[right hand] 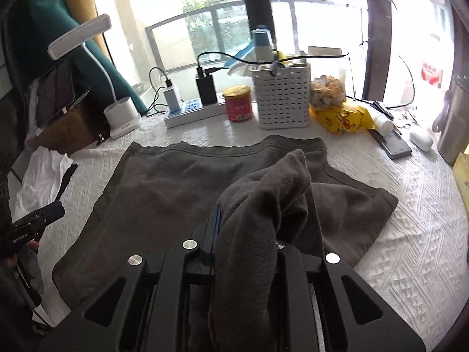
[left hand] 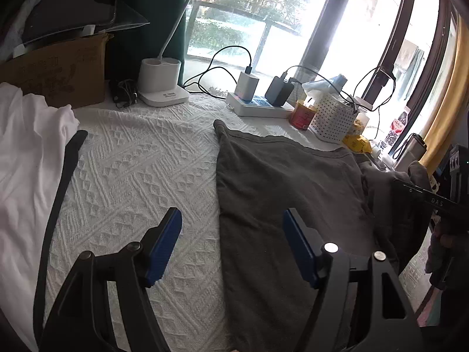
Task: Fold small clothes
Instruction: 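Grasp the shirt fabric with the right gripper and lift it, then carry the lifted fabric over the shirt with the right gripper and release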
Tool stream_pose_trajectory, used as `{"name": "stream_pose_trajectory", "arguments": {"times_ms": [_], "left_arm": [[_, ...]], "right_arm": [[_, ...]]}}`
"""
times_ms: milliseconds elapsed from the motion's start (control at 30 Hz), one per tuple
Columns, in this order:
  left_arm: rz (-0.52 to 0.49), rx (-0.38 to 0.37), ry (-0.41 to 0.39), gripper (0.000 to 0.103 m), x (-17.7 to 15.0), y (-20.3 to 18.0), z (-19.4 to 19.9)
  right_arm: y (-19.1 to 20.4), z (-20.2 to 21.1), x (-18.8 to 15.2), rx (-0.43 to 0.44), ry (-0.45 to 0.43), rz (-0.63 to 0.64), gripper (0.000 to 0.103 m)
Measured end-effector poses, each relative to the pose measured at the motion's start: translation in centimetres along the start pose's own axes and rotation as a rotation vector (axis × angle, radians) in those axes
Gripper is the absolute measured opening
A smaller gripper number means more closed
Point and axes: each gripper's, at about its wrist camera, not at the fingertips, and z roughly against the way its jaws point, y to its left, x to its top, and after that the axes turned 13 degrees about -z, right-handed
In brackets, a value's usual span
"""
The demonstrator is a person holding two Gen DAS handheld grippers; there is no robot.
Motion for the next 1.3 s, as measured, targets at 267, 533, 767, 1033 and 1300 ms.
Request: {"name": "stream_pose_trajectory", "arguments": {"times_ms": [267,533,767,1033,1300], "left_arm": [[0.029,0.008,-0.011,0.071,-1.1,1.8,1.1],[0.046,0.029,0.010,0.071,-2.3,3.1,1.4],[0.061,0.066,0.054,0.071,-3.5,4.5,1.7],[0.033,0.118,0.026,0.071,-2.4,4.9,3.8],[-0.027,0.139,0.013,0.071,-0.5,3.1,4.3]], "right_arm": [[6.3,-3.3,-2.6,0.001,0.087,0.135,0.018],[11.6,-5.9,-6.7,0.026,0.203,0.246,0.019],[13.4,-5.2,-7.8,0.163,0.224,0.229,0.066],[17.0,-2.5,-8.3,0.335,0.207,0.297,0.075],[16.1,-2.1,-10.5,0.381,0.285,0.328,0.077]]}}
